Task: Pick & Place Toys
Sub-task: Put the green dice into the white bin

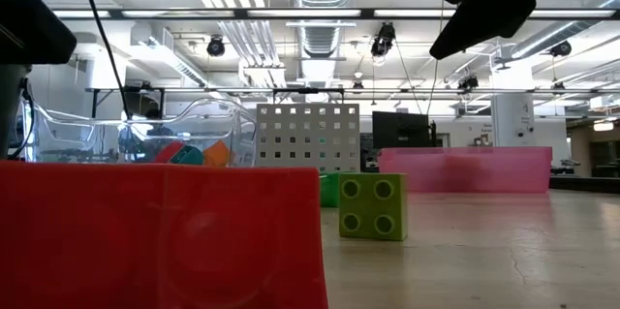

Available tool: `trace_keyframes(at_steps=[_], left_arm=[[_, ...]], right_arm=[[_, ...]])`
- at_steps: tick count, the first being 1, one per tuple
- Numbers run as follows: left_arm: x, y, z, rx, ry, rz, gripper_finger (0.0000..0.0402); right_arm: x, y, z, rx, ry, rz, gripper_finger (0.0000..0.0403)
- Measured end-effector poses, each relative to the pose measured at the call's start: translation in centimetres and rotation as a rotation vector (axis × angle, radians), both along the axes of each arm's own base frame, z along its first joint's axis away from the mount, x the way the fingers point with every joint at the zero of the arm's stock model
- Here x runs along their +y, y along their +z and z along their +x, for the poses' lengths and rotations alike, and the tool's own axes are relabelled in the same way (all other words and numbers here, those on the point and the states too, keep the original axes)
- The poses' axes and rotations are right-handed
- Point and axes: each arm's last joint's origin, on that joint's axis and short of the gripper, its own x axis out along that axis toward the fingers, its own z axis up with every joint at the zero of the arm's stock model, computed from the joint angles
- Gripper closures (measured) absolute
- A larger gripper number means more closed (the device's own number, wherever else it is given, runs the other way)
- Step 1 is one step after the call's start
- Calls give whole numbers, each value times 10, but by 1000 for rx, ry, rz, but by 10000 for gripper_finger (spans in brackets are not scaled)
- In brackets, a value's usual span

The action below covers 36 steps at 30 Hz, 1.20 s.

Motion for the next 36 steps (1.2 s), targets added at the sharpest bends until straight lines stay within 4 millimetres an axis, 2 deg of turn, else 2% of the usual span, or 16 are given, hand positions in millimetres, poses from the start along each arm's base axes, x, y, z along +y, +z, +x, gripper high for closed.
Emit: trace_keyframes(at_steps=[5,12,17,20,26,32,36], left_arm=[[-1,3,2,2,57,-2,291],[-2,8,6,-29,48,-13,297],[0,18,3,-34,51,2,297],[3,29,1,-79,62,12,297],[15,62,-3,-233,116,66,297],[37,97,-12,-490,211,227,297],[57,111,-11,-622,330,356,297]], right_arm=[[0,0,0,0,0,0,32],[0,0,0,0,0,0,32],[0,0,0,0,0,0,32],[0,0,0,1,0,0,32],[0,0,0,0,0,0,32],[0,0,0,0,0,0,32],[0,0,0,0,0,0,32]])
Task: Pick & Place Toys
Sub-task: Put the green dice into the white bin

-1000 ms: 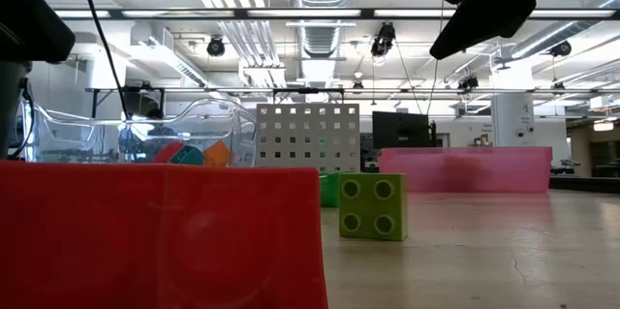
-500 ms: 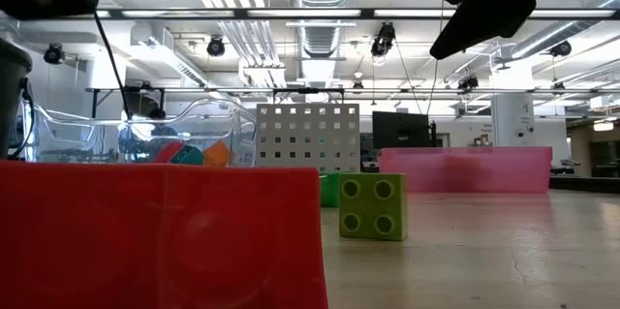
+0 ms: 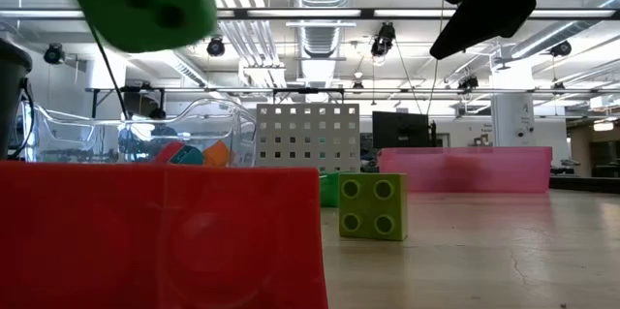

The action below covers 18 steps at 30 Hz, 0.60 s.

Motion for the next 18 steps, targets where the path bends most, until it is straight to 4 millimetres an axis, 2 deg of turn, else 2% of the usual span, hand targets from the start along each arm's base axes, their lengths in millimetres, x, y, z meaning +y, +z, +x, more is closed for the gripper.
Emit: trace_keyframes(at_steps=[18], left_arm=[[101,11,37,-78,285,198,297]], right_arm=[[0,0,0,0,0,0,32]])
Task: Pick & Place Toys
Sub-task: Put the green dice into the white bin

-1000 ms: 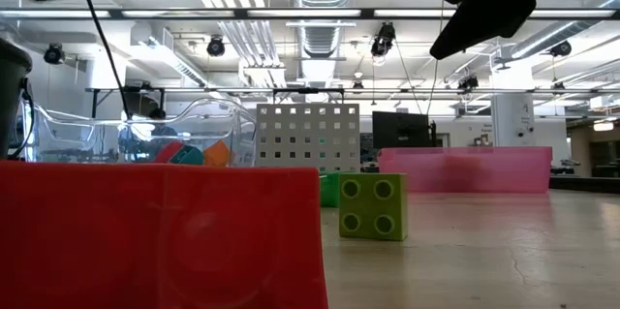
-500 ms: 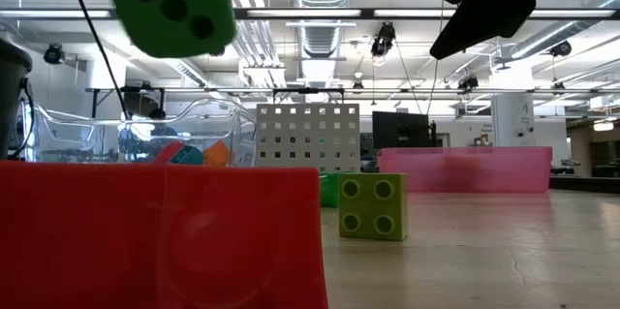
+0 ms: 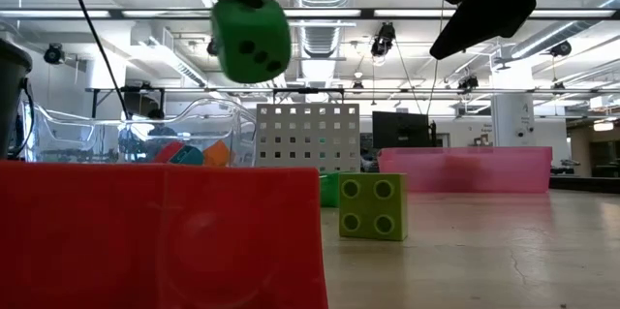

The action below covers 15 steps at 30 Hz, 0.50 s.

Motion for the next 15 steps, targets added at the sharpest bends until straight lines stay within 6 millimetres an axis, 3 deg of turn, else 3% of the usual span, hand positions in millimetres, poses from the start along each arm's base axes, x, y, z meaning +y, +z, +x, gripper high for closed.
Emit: trace_keyframes(at_steps=[7,15], left_arm=[[42,7,14,-54,28,87,297],[90,8,16,-35,91,143,297]], right_arm=[[0,0,0,0,0,0,32],[0,0,0,0,0,0,32]])
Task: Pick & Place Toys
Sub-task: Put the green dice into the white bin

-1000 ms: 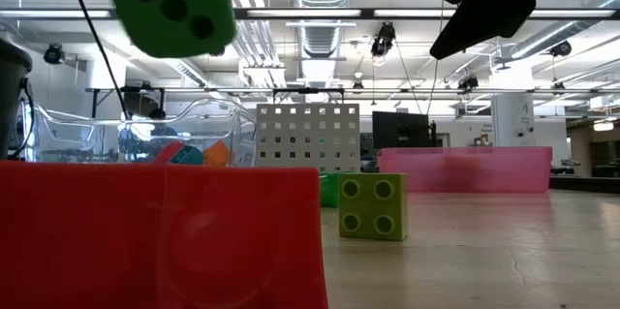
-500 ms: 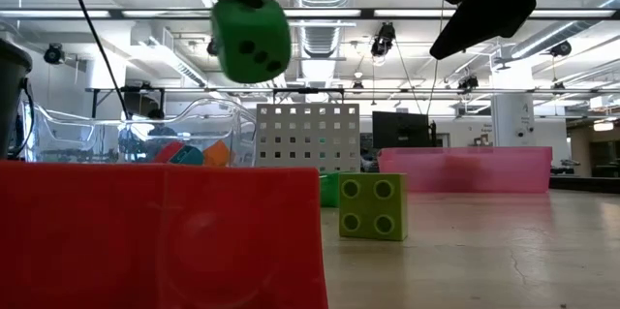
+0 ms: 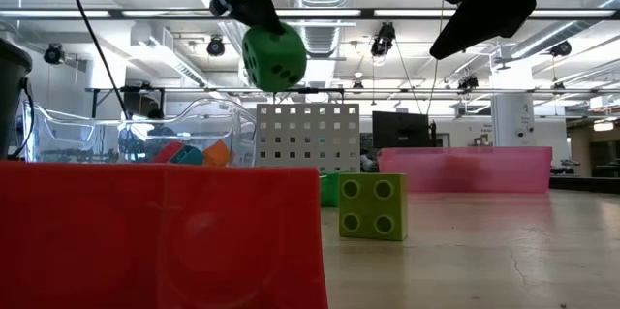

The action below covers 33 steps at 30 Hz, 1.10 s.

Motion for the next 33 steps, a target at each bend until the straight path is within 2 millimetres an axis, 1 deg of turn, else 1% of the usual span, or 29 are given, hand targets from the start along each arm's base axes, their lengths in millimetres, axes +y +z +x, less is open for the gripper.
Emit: trace_keyframes(at_steps=[4,6,14,19,23,27,33], left_arm=[[14,2,1,-24,25,9,297],[19,0,6,-43,11,7,296],[30,-22,25,5,-26,-14,296],[30,-32,34,4,-73,-57,296],[30,-40,40,32,-84,-58,296],[29,-48,45,82,-128,-23,296],[19,-61,54,167,-244,52,296]], right_arm=[[0,0,0,0,0,0,32],[0,0,0,0,0,0,32],[0,0,0,-1,0,1,32],[0,0,0,-3,0,2,32],[0,0,0,-3,0,2,32],[0,0,0,-4,0,3,32],[0,0,0,-5,0,3,32]])
